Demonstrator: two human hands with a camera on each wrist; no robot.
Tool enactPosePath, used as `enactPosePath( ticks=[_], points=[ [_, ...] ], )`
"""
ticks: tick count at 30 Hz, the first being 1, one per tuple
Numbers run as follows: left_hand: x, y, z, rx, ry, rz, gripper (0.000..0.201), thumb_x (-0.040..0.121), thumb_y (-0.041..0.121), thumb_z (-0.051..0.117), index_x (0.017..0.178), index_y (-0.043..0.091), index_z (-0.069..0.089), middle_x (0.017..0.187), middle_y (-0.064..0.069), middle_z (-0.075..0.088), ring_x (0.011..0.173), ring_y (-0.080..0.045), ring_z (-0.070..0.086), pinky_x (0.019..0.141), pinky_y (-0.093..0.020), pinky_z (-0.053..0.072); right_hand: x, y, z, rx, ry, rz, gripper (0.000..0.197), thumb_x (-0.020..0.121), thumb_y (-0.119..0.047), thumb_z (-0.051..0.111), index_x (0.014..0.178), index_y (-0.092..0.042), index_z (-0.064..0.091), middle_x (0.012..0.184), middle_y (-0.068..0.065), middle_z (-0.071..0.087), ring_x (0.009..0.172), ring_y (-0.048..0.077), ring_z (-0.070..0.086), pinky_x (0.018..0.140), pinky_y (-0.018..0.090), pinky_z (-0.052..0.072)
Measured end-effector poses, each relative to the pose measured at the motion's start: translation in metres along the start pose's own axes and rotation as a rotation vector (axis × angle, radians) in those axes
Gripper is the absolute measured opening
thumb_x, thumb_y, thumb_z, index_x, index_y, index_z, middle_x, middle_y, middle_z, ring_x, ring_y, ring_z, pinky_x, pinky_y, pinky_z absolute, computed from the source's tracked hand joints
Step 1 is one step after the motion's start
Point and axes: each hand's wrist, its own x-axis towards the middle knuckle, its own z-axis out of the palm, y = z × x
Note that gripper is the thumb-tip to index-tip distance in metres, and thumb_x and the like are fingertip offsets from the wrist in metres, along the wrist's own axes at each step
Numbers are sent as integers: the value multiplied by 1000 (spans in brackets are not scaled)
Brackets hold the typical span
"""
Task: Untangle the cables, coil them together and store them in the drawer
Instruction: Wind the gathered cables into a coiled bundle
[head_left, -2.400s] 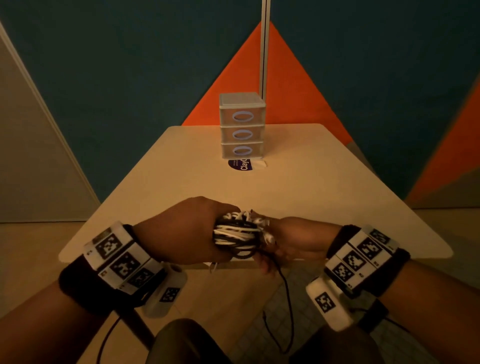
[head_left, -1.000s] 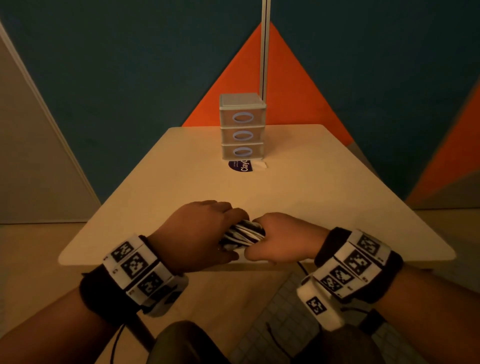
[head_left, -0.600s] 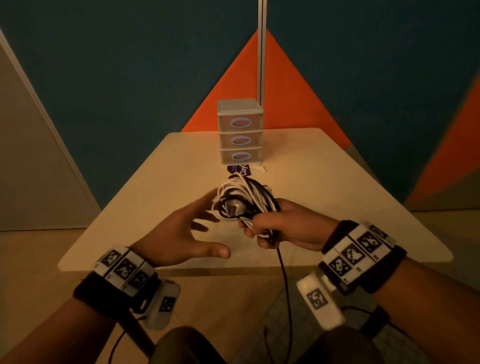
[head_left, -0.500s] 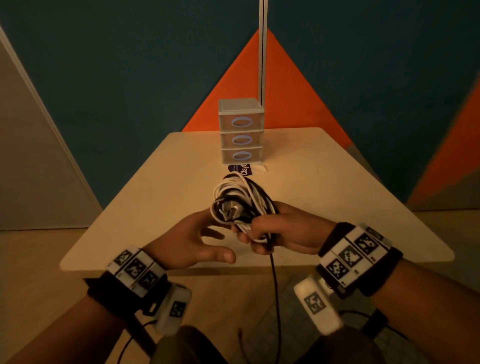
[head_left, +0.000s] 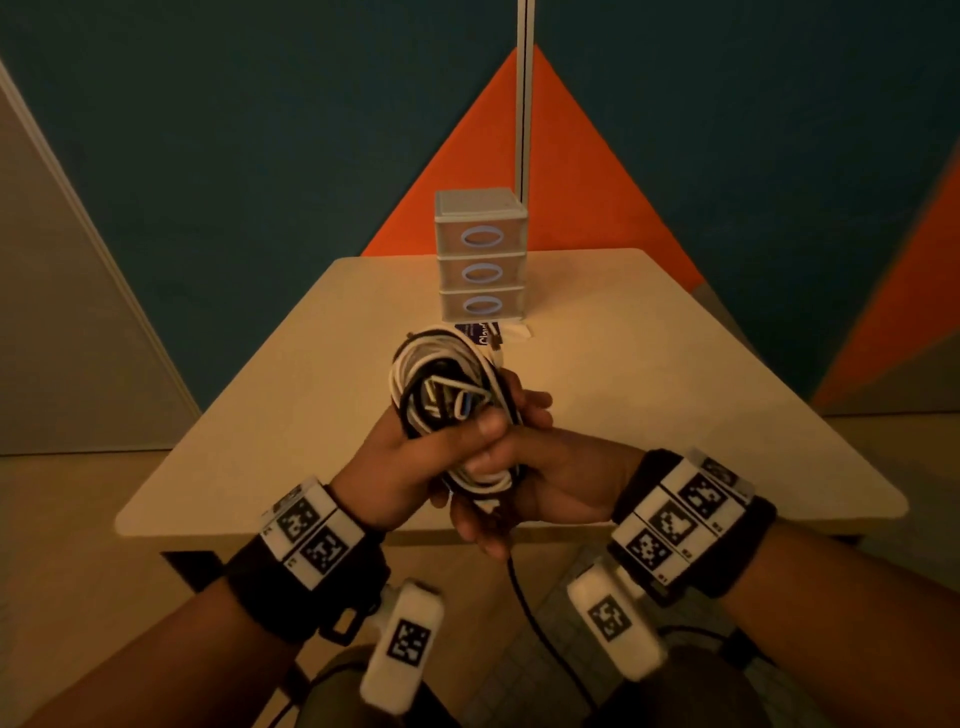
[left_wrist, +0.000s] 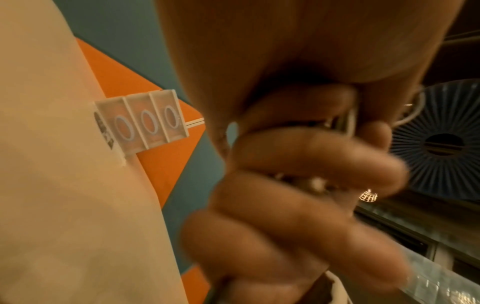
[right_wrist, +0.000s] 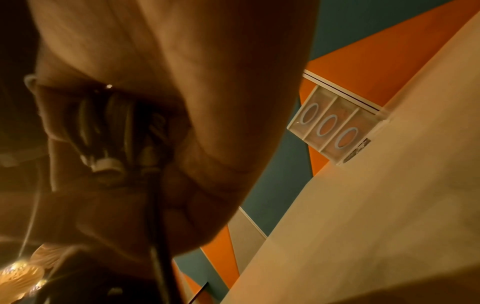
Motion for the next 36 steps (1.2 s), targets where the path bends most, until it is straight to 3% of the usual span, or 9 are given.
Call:
enactPosePath(
  ticks=[3,8,10,14,19,22,27,31,36],
  points=[
    [6,3,-7,95,105,95,28,84,39,75,103,20,68,94,-6,71,88,-48,62,59,-52,52,-4,6,-8,-77,-19,48,70,72,-60,79,112,-6,58,94,23,53,72,22,57,70,32,52],
    [5,18,-33,255,217,129,13,82,22,71,93,17,69,86,-10,67,84,-33,63,76,-52,54,-21,18,-23,-350,74,167,11,98,-32,64,96,-22,68,72,-3,54,61,9,50,67,28,44],
    [0,24,-45,473,203,79,17,80,30,74,92,18,71,89,-10,71,87,-34,67,82,-56,54,-28,19,-29,-474,167,257,19,105,-27,53,96,-22,69,69,-4,49,56,9,43,58,24,37],
    [-11,33,-52,913,76,-94,37,74,52,68,91,21,74,84,-4,74,78,-20,70,75,-40,57,-40,13,-38,-491,280,283,26,106,-28,47,106,-14,69,64,-5,36,53,9,25,51,25,23],
    [-9,19,-36,1295,-79,-113,15,85,36,76,93,29,65,77,19,64,64,0,57,61,-10,37,-36,6,-31,-420,361,186,29,106,-25,49,98,-17,75,59,-3,21,50,12,16,49,28,15],
    [-8,10,-30,1468,-73,-22,22,84,39,76,98,25,66,84,13,60,71,-5,54,64,-17,39,-30,6,-25,-388,380,174,34,105,-20,50,78,-22,70,59,-4,22,49,10,16,48,27,14],
    [-4,2,-22,1701,-124,-104,19,85,43,64,99,31,63,90,10,65,85,-13,58,71,-27,45,-27,7,-24,-397,401,202,17,105,-9,44,93,-7,57,54,-9,32,43,5,23,42,19,18],
    [-4,0,-22,1663,-187,-209,19,84,38,65,100,28,61,92,8,64,86,-16,61,79,-34,50,-31,5,-24,-563,346,269,13,101,-9,50,99,-5,63,71,0,57,51,7,45,49,21,36],
    [-7,-5,-16,1839,-305,-292,29,91,47,56,113,27,59,103,5,65,92,-19,64,77,-32,52,-36,-7,-29,-477,403,259,36,98,-16,59,134,-18,59,123,8,70,109,19,70,92,35,57]
  ],
)
